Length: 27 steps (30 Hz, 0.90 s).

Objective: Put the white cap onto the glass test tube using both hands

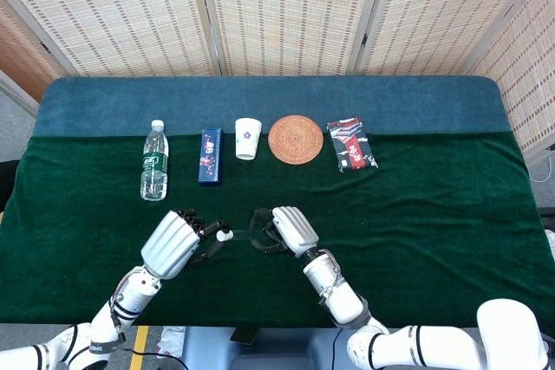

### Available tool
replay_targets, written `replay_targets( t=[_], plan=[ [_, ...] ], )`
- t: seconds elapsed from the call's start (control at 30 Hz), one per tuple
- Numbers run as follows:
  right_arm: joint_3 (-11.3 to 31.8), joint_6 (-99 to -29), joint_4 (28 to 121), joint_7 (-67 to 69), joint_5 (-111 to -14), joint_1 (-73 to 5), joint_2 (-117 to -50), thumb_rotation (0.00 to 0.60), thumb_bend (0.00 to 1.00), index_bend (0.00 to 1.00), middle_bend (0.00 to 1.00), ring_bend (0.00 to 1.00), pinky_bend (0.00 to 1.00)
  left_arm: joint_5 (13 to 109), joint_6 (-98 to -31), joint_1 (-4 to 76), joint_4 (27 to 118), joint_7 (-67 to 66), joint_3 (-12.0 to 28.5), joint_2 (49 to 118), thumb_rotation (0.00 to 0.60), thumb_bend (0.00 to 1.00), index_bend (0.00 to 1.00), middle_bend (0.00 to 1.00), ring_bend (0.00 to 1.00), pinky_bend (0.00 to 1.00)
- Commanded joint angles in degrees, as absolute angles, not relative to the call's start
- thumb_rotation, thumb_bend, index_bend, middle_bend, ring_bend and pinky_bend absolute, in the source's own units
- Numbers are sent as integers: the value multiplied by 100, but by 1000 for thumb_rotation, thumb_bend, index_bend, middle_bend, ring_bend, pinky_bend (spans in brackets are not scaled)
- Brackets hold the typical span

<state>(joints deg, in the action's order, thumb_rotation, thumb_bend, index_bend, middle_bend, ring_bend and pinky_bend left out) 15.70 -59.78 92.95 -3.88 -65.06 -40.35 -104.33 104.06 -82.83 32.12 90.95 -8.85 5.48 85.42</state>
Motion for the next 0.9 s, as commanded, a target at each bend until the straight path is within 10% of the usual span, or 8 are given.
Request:
replay_targets(
  t=[0.03, 0.13, 0.27, 0.9],
  plan=[
    [1549, -5981, 9261, -511, -6475, -4043, -10407, 600, 657, 919, 994, 1000, 1000, 10234, -8185, 3162, 9212, -961, 538, 8468, 600, 447, 405, 1000, 902, 849],
    [1532, -5989, 9231, -728, -6409, -4052, -10334, 600, 657, 919, 994, 1000, 1000, 10070, -8096, 3123, 9357, -968, 536, 8363, 600, 370, 145, 995, 863, 845],
    [1481, -5987, 9256, -1105, -6278, -4049, -10127, 600, 656, 918, 994, 1000, 1000, 9935, -8089, 3062, 9368, -801, 524, 8266, 600, 323, 35, 901, 770, 838],
    [1137, -6339, 8560, -3626, -5360, -4315, -10082, 600, 656, 869, 994, 1000, 1000, 9341, -8059, 2688, 9306, -536, 460, 7871, 600, 306, 0, 528, 409, 541]
  ],
)
